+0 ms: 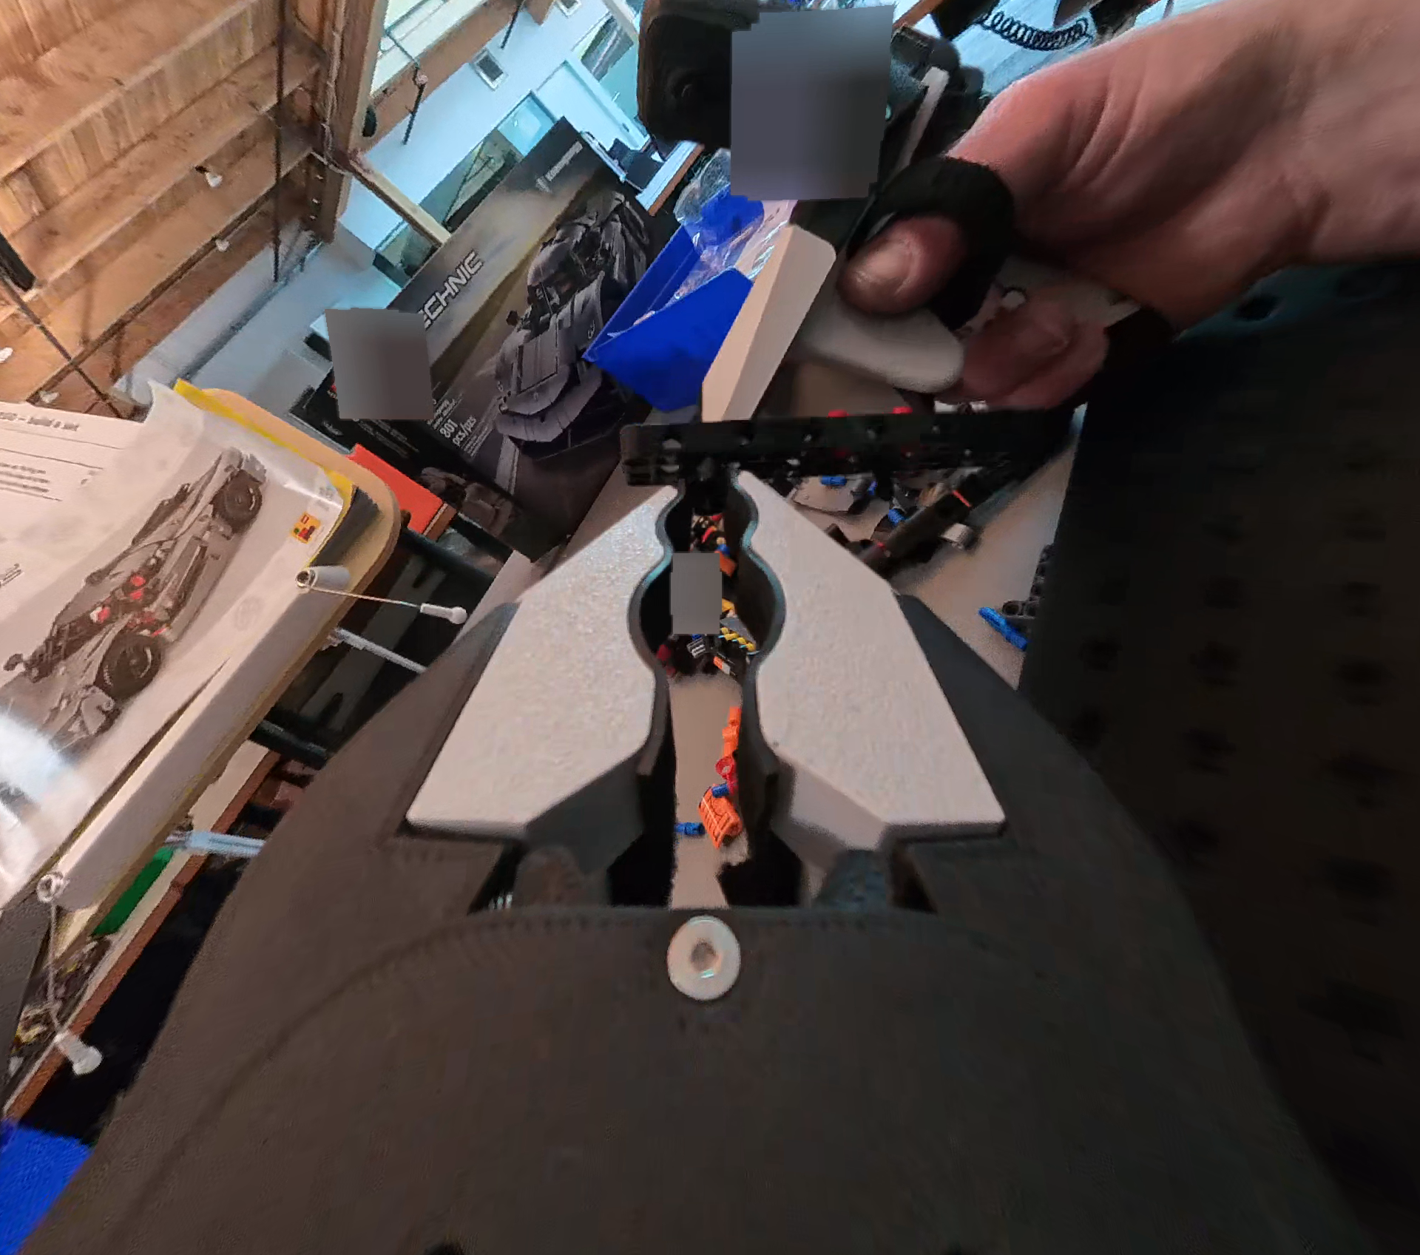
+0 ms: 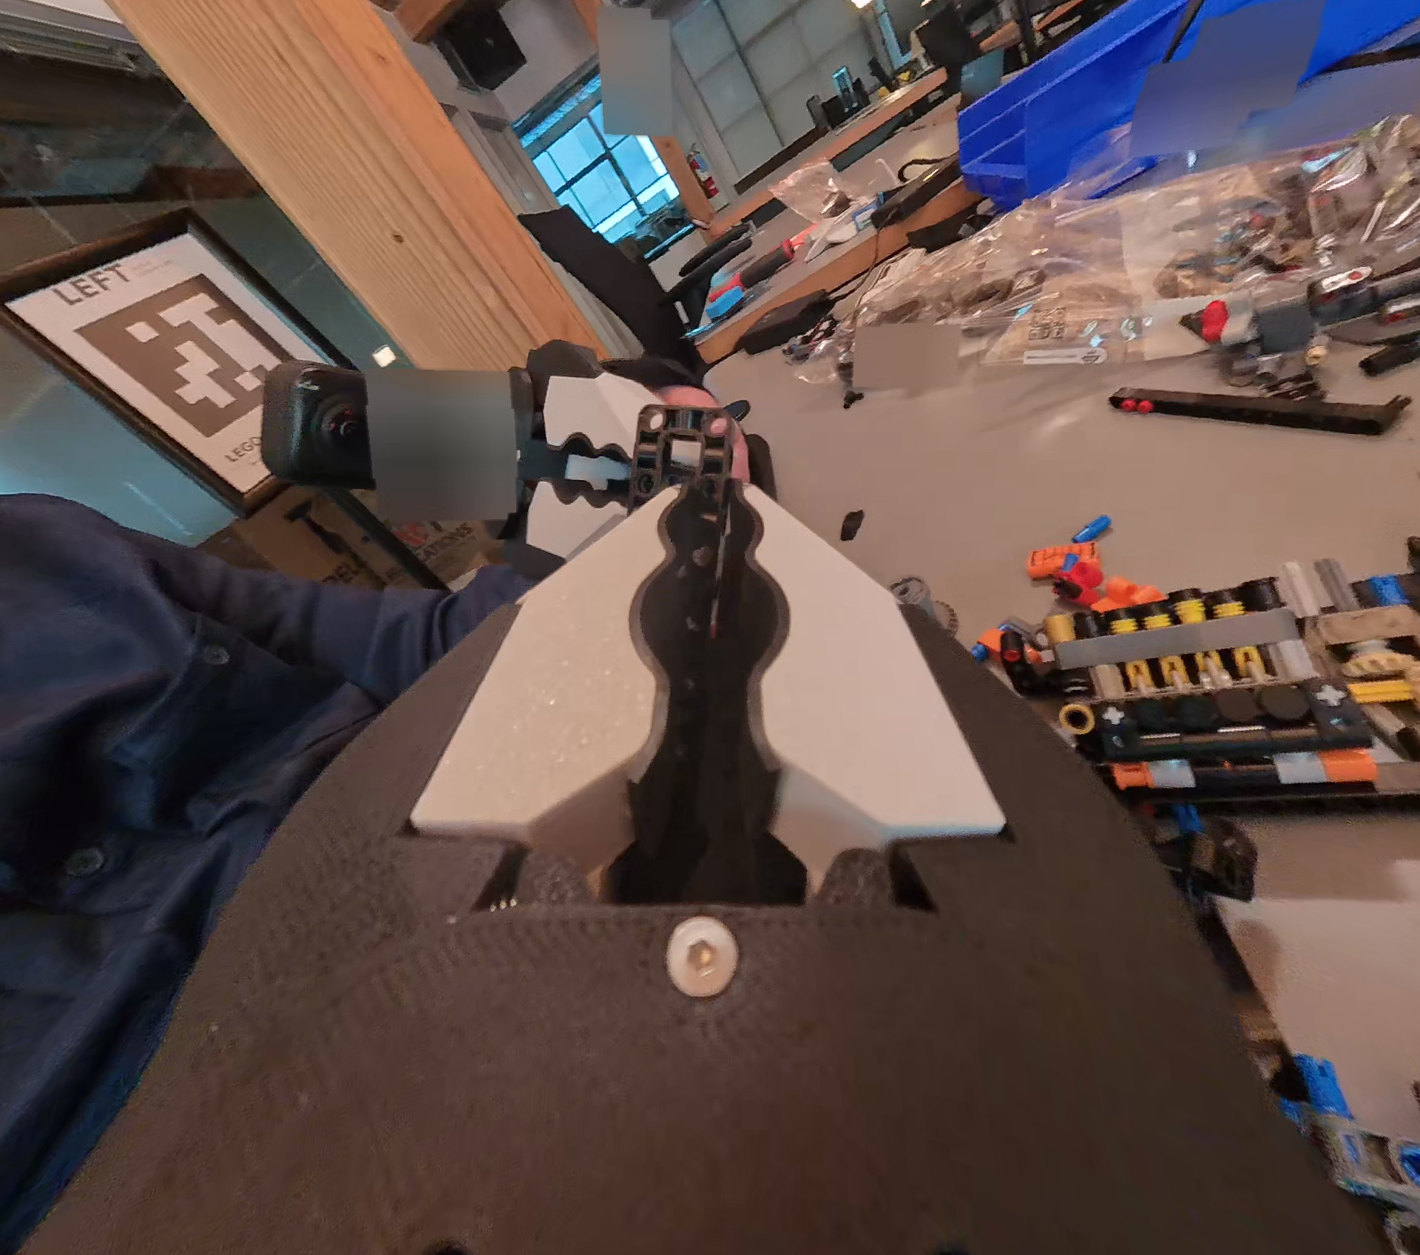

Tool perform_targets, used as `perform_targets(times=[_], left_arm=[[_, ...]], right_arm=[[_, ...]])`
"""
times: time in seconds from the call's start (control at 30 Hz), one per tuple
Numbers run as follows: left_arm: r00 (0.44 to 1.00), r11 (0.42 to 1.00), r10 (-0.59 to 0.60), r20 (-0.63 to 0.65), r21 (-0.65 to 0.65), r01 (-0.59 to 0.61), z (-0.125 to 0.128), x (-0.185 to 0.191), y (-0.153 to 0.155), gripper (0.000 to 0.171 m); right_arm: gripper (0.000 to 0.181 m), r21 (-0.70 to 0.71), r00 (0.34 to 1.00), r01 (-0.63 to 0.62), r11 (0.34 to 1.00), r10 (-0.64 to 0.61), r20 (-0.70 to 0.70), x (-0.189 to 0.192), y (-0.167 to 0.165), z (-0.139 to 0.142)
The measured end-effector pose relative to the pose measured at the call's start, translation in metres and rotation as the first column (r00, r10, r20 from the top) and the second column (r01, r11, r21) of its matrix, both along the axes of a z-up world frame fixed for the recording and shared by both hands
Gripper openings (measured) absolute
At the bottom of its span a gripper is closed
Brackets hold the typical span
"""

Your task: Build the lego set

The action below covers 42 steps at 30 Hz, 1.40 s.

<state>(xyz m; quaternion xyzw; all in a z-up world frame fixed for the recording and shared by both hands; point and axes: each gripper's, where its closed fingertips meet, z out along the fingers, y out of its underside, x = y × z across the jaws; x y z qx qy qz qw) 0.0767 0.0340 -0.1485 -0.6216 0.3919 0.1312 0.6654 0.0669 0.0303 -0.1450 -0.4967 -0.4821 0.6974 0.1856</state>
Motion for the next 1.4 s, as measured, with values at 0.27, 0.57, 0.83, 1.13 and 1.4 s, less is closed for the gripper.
perform_targets(times=[0.27, 0.57, 0.83, 1.13, 1.4], left_arm=[[0.994, 0.993, 0.101, 0.045, -0.066, -0.098, -0.006, -0.019, 0.010, 0.005], [0.973, 0.962, 0.230, -0.034, -0.143, -0.233, -0.025, -0.031, 0.021, 0.005], [0.961, 0.946, 0.259, -0.095, -0.175, -0.272, -0.037, -0.034, 0.023, 0.005], [0.924, 0.932, 0.312, -0.221, -0.118, -0.342, -0.042, -0.036, 0.023, 0.003], [0.927, 0.966, 0.151, -0.344, -0.149, -0.212, -0.066, 0.017, 0.021, 0.000]], right_arm=[[0.033, 0.330, 0.991, 0.131, 0.935, -0.132, -0.019, -0.001, 0.002, -0.001], [0.014, 0.846, 0.906, 0.215, 0.488, -0.424, 0.014, -0.018, 0.016, -0.032], [0.005, 0.834, 0.855, 0.253, 0.490, -0.516, 0.043, -0.022, 0.028, -0.042], [0.005, 0.763, 0.824, 0.323, 0.560, -0.562, 0.064, -0.026, 0.034, -0.046], [0.005, 0.735, 0.825, 0.357, 0.576, -0.564, 0.041, -0.027, 0.037, -0.041]])
